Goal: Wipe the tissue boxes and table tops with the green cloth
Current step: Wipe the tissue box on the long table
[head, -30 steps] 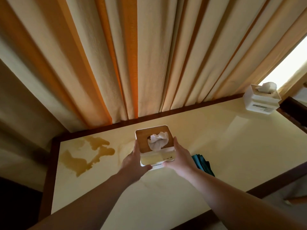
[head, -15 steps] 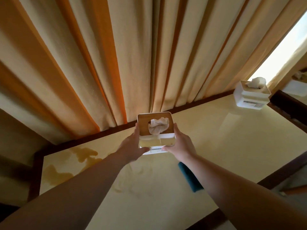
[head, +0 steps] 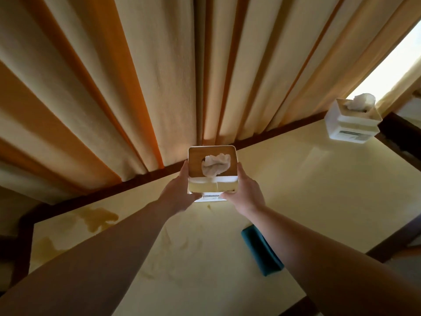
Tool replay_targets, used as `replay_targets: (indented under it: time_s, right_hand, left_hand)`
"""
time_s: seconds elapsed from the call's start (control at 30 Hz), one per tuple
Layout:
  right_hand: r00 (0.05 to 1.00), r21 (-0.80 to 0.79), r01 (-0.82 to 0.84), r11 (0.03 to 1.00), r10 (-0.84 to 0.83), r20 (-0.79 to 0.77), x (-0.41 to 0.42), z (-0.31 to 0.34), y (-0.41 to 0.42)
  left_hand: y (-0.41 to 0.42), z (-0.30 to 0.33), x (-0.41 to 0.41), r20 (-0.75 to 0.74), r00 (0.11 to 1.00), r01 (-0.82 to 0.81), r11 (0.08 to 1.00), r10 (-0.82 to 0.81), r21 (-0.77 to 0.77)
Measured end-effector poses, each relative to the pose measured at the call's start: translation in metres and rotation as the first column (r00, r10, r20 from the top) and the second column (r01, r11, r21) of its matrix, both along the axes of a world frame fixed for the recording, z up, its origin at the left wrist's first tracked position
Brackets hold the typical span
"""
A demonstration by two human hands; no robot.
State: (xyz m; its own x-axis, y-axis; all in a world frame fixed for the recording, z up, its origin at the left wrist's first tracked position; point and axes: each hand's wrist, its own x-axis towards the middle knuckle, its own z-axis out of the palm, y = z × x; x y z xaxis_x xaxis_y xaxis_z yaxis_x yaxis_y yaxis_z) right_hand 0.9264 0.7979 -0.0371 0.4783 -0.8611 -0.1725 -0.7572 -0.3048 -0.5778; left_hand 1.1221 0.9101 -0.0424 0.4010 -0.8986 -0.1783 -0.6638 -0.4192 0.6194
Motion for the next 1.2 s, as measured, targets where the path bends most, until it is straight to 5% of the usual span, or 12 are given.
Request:
replay_targets:
  time_s: [0.7,1.2]
  right_hand:
    - [0.992,0.044,-0.039,0.998,0.033,0.125,0.035,0.015,-0.005]
    - [0.998,0.058,-0.064,0.996,0.064,0.006,0.016,0.006,-0.008]
  left_hand:
    - [0.003,0.001,0.036,-0.081,0.992,-0.107,0.991,0.100,-0.080]
    - [0.010,0.002,0.026,-0.004,0.990,-0.138,0.990,0.138,0.005]
